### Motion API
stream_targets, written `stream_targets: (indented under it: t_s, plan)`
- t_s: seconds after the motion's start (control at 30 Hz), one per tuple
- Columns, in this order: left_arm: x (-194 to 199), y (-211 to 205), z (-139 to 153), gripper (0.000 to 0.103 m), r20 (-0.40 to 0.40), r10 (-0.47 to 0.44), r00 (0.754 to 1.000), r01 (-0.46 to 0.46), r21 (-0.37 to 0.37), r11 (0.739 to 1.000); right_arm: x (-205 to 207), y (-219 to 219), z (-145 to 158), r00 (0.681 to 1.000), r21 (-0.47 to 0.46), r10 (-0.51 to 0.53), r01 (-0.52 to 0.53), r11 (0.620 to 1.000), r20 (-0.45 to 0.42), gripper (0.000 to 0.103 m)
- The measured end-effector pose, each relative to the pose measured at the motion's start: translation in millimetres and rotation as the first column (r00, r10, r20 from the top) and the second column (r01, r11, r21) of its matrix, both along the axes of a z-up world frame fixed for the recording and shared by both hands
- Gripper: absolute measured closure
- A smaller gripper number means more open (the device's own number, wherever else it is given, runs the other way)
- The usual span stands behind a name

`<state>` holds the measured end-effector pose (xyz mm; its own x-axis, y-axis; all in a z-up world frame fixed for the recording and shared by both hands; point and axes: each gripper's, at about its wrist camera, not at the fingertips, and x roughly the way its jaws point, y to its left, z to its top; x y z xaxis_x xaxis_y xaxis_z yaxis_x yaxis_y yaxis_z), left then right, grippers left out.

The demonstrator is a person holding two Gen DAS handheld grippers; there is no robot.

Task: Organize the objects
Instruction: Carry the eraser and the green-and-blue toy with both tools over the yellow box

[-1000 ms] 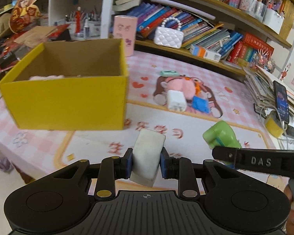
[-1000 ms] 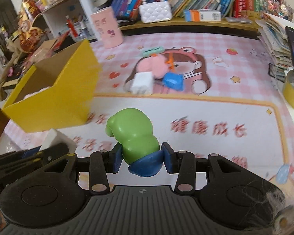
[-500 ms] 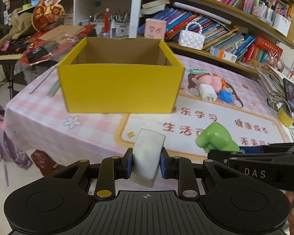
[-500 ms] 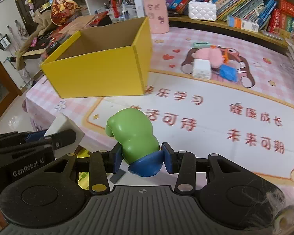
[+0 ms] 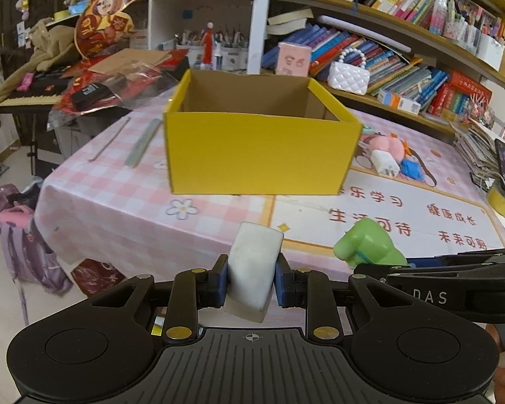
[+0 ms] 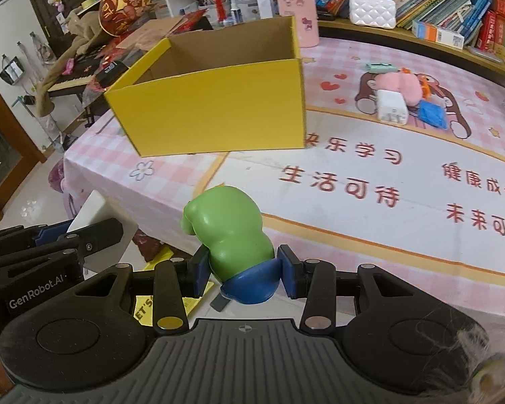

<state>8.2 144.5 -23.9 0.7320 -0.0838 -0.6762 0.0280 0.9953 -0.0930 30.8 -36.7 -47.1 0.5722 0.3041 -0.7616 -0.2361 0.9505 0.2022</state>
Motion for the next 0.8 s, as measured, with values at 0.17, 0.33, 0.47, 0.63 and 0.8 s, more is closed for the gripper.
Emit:
stream_targets:
  t_s: [0.17, 0.33, 0.47, 0.63, 0.8]
  plan:
    - [-5, 16, 4, 0.078, 0.024, 0.007, 1.000, -0.007, 0.007, 1.000, -3, 17, 2, 1.000, 0.002, 0.008, -0.008, 1.000, 0.010, 0.064]
    - [-6, 31, 10, 0.078, 0.046, 0.014, 0.999, -0.014, 0.004, 1.000, -5, 29, 6, 1.000, 0.008, -0.001, 0.001, 1.000, 0.024, 0.064]
    - [0, 39, 21, 0.078, 0.081, 0.027, 0.996, -0.026, -0.016, 1.000, -4, 34, 14, 0.999, 0.014, -0.014, 0.013, 1.000, 0.053, 0.064]
    - [16, 43, 40, 0.078, 0.144, 0.034, 0.989, -0.028, -0.040, 0.999, 6, 40, 26, 0.996, 0.027, -0.020, 0.017, 0.999, 0.092, 0.064]
    - [36, 41, 56, 0.078, 0.200, 0.031, 0.979, -0.021, -0.051, 0.998, 28, 38, 46, 0.987, 0.066, -0.040, 0.030, 0.997, 0.157, 0.064]
